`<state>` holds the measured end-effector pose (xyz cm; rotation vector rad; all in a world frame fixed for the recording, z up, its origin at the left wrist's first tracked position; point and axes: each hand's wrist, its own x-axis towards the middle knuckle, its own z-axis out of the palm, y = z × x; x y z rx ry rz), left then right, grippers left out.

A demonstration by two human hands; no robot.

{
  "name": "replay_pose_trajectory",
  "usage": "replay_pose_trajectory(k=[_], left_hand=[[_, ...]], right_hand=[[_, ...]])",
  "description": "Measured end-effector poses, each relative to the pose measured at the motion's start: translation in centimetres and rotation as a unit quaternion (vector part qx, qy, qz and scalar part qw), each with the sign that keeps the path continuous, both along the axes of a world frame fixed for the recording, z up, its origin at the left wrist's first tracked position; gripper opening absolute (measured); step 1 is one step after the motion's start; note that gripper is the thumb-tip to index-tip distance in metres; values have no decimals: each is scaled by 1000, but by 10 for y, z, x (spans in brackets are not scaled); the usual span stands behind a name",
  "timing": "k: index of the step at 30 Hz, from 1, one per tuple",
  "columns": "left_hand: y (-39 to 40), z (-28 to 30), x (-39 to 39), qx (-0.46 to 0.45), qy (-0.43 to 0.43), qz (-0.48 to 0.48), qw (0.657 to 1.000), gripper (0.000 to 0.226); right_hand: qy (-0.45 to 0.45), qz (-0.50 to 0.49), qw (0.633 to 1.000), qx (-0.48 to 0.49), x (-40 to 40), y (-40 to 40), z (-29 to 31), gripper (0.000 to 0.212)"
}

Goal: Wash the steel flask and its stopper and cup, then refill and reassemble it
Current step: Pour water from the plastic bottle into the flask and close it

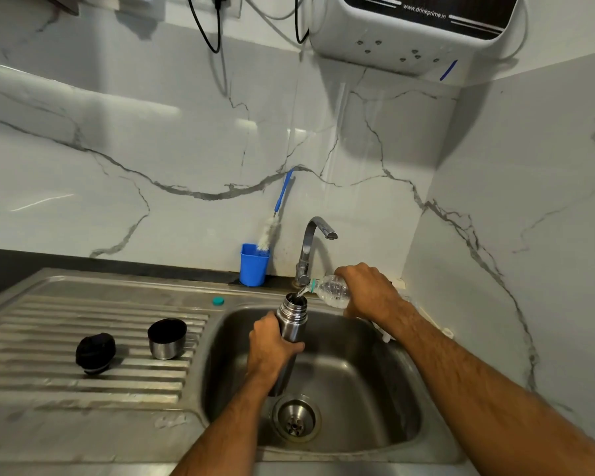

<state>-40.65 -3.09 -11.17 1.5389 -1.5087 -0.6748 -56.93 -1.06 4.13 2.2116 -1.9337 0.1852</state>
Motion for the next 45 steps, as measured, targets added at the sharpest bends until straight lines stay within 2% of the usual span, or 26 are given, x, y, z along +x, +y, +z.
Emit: replay_pose_trajectory(k=[23, 45], left_hand=[[0, 2, 0, 13, -4, 0, 1000, 73], [2, 4, 0, 15, 2, 0, 1000, 70]], right_hand=[[12, -3, 1000, 2, 4, -1, 4, 79], [44, -10, 999, 6, 5, 4, 10, 77]])
